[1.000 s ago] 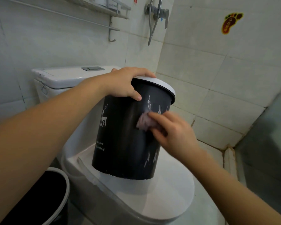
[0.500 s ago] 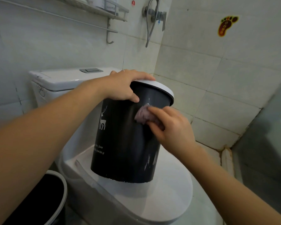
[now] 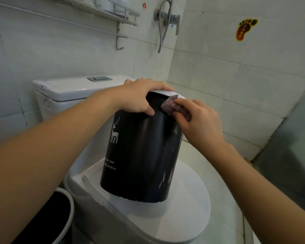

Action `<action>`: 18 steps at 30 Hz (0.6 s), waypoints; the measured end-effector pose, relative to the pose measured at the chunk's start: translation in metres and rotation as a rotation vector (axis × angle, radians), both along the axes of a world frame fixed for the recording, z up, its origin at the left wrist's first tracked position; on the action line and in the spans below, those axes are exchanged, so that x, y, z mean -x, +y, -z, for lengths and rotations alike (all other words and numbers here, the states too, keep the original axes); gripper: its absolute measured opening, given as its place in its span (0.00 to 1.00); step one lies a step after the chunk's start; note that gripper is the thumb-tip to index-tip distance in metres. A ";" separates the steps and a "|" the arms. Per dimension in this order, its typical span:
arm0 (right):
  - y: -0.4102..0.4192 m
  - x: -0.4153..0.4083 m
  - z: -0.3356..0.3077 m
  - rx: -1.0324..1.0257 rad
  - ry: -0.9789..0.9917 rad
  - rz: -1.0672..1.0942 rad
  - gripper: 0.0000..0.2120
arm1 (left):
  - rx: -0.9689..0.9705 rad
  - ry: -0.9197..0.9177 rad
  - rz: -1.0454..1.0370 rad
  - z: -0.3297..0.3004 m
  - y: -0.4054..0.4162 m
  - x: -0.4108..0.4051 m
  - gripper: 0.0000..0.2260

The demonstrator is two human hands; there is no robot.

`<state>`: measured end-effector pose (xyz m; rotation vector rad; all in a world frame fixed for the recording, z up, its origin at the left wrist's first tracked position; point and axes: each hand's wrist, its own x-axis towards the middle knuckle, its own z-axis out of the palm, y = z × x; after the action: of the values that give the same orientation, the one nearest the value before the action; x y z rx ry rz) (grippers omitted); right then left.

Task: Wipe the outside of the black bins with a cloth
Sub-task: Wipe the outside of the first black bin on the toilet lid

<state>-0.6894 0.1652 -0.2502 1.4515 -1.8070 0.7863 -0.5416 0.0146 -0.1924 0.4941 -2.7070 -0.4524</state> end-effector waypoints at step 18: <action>-0.004 -0.010 0.006 -0.027 -0.052 -0.045 0.13 | -0.046 -0.014 -0.017 0.001 -0.006 0.001 0.36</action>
<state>-0.6792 0.1610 -0.2558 1.5067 -1.8355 0.8331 -0.5431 0.0091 -0.1929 0.5345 -2.7094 -0.5100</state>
